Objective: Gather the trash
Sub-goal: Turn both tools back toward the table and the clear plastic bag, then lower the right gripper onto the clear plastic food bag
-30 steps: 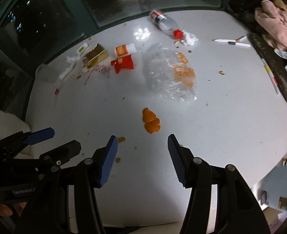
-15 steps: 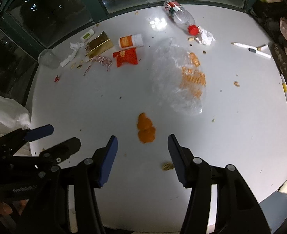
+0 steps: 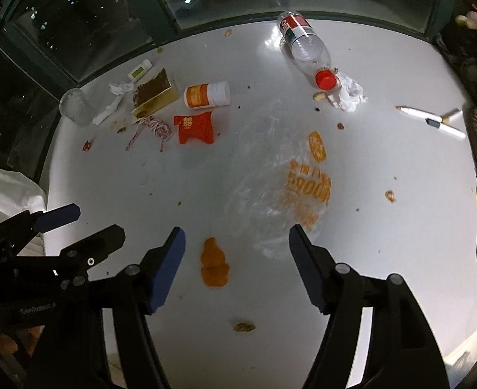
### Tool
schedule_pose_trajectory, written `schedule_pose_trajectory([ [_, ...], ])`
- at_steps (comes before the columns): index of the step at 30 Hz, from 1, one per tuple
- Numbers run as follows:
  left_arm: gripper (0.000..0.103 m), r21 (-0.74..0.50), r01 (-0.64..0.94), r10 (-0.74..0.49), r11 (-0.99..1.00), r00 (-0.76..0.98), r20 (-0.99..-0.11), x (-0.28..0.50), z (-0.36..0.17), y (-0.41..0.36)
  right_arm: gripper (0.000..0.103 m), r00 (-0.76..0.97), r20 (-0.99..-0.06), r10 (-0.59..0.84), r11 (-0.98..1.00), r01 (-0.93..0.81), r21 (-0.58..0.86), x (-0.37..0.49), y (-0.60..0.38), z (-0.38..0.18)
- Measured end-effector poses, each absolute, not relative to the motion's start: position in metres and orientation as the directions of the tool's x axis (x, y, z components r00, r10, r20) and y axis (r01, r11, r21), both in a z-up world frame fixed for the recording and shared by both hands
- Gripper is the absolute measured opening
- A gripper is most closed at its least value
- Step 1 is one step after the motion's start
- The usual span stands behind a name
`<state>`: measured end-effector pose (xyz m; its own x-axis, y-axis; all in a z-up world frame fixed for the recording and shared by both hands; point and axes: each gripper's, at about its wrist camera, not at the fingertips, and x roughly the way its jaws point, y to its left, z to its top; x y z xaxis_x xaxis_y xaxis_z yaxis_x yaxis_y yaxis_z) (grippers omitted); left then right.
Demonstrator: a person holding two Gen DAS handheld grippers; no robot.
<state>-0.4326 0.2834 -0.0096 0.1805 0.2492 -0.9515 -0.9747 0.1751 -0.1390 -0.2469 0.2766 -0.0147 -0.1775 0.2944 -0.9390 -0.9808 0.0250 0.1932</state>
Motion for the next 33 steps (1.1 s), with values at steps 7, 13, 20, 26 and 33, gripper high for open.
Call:
schedule_pose_trajectory([
  [7,0.085,-0.122,-0.984,0.245,0.13,0.152,-0.958,-0.412,-0.016,0.292,0.064,-0.197,-0.949,0.245,0.005,-0.979,0.205,-0.226,0.288,-0.029],
  [13,0.085,-0.104,-0.985,0.25,0.137,0.136,-0.959,-0.401,-0.02,0.299,0.064,-0.231,-0.947,0.222,0.011,-0.971,0.239,-0.215,0.298,-0.041],
  [20,0.085,-0.089,-0.984,0.22,0.154,0.122,-0.968,-0.395,-0.038,0.32,0.069,-0.216,-0.953,0.214,0.022,-0.974,0.226,-0.206,0.313,-0.055],
  [26,0.085,-0.073,-0.982,0.21,0.175,0.11,-0.971,-0.396,-0.051,0.337,0.076,-0.206,-0.96,0.189,0.025,-0.976,0.215,-0.206,0.329,-0.074],
  [33,0.085,-0.064,-0.983,0.188,0.17,0.096,-0.977,-0.405,-0.071,0.36,0.08,-0.219,-0.964,0.153,0.045,-0.973,0.228,-0.211,0.349,-0.096],
])
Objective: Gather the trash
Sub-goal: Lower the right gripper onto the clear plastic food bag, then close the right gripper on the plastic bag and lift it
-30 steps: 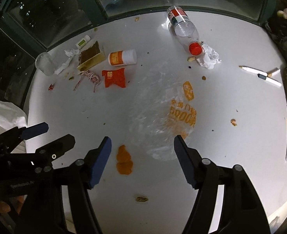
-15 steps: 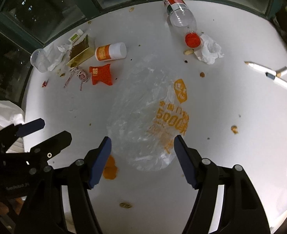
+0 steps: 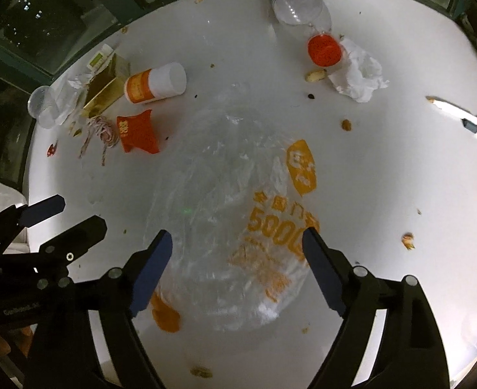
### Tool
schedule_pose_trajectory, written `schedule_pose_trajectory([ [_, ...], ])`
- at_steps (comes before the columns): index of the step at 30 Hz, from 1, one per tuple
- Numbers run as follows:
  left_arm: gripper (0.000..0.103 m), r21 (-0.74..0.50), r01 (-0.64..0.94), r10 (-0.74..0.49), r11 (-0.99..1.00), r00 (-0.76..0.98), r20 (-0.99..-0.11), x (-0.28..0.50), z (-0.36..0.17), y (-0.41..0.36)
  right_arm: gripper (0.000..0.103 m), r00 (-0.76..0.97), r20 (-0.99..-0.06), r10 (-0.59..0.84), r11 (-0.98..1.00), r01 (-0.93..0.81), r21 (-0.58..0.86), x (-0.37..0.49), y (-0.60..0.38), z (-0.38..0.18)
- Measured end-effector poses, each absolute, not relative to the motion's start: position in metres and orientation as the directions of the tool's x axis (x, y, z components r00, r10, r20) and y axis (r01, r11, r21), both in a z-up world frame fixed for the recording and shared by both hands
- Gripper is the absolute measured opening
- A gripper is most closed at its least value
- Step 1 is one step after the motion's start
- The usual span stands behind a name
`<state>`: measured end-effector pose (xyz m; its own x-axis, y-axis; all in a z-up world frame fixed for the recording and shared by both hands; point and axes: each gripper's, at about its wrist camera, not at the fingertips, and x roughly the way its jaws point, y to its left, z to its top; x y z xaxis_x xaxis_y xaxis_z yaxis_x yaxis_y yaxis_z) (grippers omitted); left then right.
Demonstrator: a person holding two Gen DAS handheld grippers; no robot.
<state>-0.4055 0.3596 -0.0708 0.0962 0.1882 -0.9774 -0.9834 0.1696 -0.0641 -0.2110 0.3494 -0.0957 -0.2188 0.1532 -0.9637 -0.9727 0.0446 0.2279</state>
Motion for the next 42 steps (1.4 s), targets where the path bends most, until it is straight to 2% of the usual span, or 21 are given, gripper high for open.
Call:
schedule_pose_trajectory([
  [14,0.085,-0.042,-0.971,0.213,0.234,0.094,-0.972,-0.403,-0.1,0.384,0.08,-0.187,-0.978,0.086,0.068,-0.979,0.193,-0.21,0.369,-0.128],
  [24,0.085,-0.122,-0.973,0.186,0.194,0.158,-0.97,-0.411,-0.115,0.381,0.08,-0.138,-0.986,0.09,0.05,-0.988,0.143,-0.213,0.37,-0.131],
  [25,0.085,-0.126,-0.973,0.184,0.195,0.162,-0.969,-0.411,-0.116,0.377,0.077,-0.138,-0.986,0.093,0.049,-0.989,0.143,-0.216,0.37,-0.131],
  [27,0.085,-0.14,-0.967,0.178,0.212,0.179,-0.968,-0.408,-0.116,0.374,0.064,-0.179,-0.978,0.11,0.027,-0.983,0.183,-0.22,0.367,-0.128],
  [29,0.085,-0.154,-0.96,0.169,0.236,0.196,-0.966,-0.402,-0.115,0.371,0.033,-0.228,-0.969,0.099,0.004,-0.973,0.229,-0.227,0.364,-0.128],
  [31,0.085,-0.161,-0.955,0.169,0.249,0.207,-0.964,-0.397,-0.114,0.368,0.014,-0.25,-0.965,0.08,-0.002,-0.968,0.251,-0.231,0.361,-0.131],
  [32,0.085,-0.158,-0.954,0.171,0.254,0.205,-0.964,-0.396,-0.112,0.366,0.009,-0.26,-0.962,0.079,0.007,-0.965,0.262,-0.232,0.359,-0.13],
  [42,0.085,-0.17,-0.95,0.21,0.263,0.229,-0.95,-0.386,-0.077,0.349,0.008,-0.299,-0.941,0.162,-0.013,-0.954,0.301,-0.229,0.34,-0.091],
])
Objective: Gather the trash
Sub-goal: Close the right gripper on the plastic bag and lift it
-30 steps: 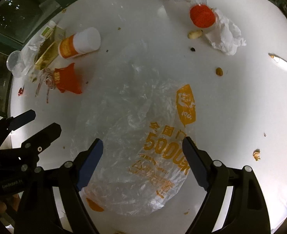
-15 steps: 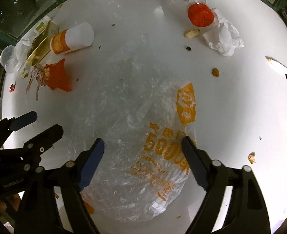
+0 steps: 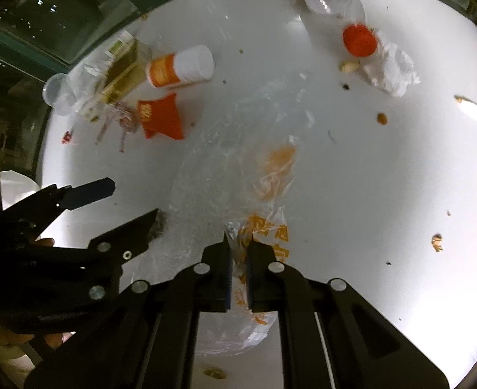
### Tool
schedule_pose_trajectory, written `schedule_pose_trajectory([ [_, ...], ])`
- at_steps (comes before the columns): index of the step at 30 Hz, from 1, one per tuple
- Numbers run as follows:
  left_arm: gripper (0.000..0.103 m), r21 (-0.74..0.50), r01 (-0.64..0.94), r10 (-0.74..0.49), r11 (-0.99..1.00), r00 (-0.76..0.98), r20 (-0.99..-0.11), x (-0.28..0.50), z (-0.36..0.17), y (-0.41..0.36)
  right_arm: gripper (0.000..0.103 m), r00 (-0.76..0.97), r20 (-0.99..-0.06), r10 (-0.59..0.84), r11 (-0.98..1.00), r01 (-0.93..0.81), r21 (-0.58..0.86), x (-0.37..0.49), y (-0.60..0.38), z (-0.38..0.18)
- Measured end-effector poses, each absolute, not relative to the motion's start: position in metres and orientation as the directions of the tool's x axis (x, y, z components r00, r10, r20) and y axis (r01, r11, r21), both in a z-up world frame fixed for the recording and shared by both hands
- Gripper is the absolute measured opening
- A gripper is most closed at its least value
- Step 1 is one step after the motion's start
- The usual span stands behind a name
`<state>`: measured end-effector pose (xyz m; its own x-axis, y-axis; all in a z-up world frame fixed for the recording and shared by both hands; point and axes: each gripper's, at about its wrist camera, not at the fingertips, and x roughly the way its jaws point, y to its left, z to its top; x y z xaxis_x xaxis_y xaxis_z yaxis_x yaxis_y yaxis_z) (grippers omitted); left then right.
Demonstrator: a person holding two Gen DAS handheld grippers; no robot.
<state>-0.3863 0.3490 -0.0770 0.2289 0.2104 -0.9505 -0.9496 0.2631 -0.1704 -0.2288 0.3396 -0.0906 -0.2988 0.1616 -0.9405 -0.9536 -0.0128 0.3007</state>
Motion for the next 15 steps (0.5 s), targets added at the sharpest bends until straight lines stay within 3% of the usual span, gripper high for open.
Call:
schedule_pose_trajectory([
  [15,0.085,-0.184,-0.92,0.262,0.346,0.283,-0.923,-0.361,-0.017,0.288,0.008,-0.28,-0.913,0.297,0.048,-0.95,0.307,-0.202,0.268,-0.023],
])
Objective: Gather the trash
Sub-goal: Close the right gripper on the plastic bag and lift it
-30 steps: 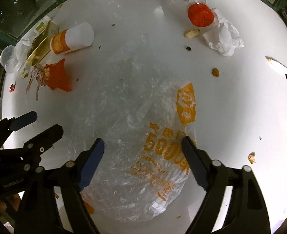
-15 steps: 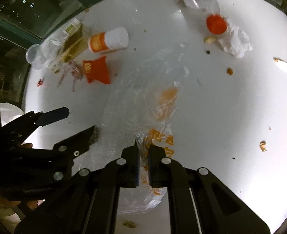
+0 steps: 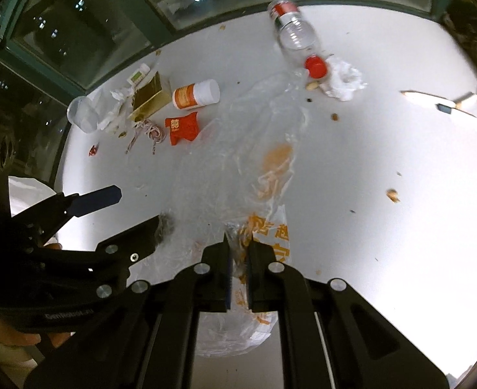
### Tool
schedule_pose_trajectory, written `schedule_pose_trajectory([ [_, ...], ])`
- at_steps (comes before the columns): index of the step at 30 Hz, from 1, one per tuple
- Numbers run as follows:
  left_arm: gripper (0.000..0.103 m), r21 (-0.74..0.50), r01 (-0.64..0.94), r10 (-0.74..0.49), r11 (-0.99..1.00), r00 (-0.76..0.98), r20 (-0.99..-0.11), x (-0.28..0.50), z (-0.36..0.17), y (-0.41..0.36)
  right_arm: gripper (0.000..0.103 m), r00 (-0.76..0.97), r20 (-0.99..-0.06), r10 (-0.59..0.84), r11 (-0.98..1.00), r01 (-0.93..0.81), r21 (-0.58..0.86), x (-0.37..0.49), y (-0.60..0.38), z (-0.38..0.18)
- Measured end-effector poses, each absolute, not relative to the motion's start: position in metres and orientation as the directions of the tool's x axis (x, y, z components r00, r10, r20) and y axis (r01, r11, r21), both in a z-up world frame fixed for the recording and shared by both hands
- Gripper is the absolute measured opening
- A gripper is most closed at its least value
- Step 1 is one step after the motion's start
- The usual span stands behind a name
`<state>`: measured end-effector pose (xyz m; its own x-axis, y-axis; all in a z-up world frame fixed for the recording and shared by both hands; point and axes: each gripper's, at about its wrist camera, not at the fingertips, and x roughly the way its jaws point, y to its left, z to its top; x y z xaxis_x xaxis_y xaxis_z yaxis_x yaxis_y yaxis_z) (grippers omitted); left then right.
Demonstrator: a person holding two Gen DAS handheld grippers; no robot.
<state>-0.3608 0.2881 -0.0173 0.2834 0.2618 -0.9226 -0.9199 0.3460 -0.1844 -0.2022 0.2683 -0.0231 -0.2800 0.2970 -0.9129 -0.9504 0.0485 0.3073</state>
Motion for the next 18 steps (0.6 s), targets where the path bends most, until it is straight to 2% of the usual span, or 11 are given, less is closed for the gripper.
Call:
schedule_pose_trajectory([
  [18,0.085,-0.181,-0.866,0.273,0.467,0.336,-0.902,-0.295,0.011,0.224,0.008,-0.206,-0.901,0.381,0.162,-0.945,0.284,-0.146,0.186,0.01],
])
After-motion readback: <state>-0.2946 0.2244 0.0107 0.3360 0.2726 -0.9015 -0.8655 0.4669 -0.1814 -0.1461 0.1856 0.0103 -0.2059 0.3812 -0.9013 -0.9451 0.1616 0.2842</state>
